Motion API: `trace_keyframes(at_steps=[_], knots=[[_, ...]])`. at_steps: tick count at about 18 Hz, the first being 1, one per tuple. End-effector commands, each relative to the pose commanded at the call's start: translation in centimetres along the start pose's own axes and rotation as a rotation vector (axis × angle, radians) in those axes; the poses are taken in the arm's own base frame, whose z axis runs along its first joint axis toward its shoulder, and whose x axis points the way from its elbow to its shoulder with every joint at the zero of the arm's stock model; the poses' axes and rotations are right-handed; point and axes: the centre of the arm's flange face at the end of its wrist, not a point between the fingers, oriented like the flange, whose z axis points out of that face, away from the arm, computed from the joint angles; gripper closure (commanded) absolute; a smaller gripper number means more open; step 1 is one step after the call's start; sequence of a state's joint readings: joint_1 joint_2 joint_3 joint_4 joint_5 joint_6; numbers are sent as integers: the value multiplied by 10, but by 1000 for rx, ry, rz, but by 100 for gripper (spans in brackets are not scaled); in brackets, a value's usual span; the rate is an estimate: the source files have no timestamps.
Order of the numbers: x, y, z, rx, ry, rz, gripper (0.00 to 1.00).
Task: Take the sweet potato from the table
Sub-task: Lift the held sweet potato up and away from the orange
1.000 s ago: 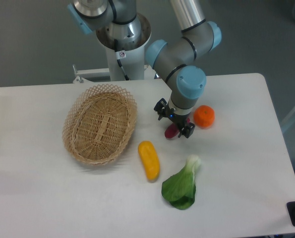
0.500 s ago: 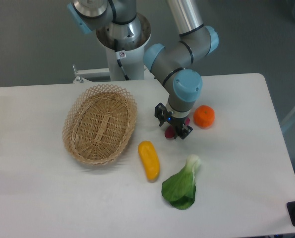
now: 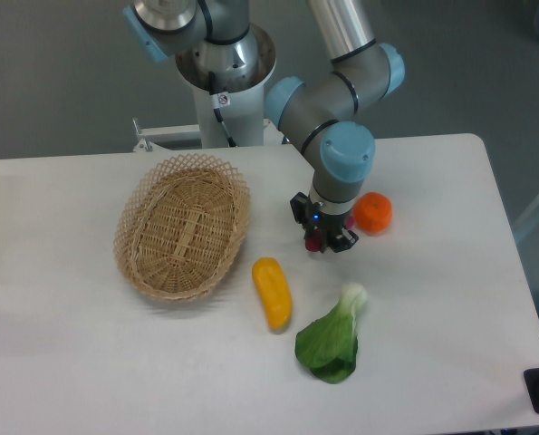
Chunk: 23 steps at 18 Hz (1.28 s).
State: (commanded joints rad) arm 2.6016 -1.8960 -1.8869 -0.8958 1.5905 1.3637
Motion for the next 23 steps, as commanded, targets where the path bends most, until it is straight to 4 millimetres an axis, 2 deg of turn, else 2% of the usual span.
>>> trace_keyframes(at_steps=[9, 14, 19, 23], knots=[[-58, -7, -63, 3, -51, -15, 83], [-91, -8, -84, 21, -77, -26, 86], [-128, -17, -108, 72, -80, -27, 84], [-145, -14, -115, 74, -104, -30, 84]])
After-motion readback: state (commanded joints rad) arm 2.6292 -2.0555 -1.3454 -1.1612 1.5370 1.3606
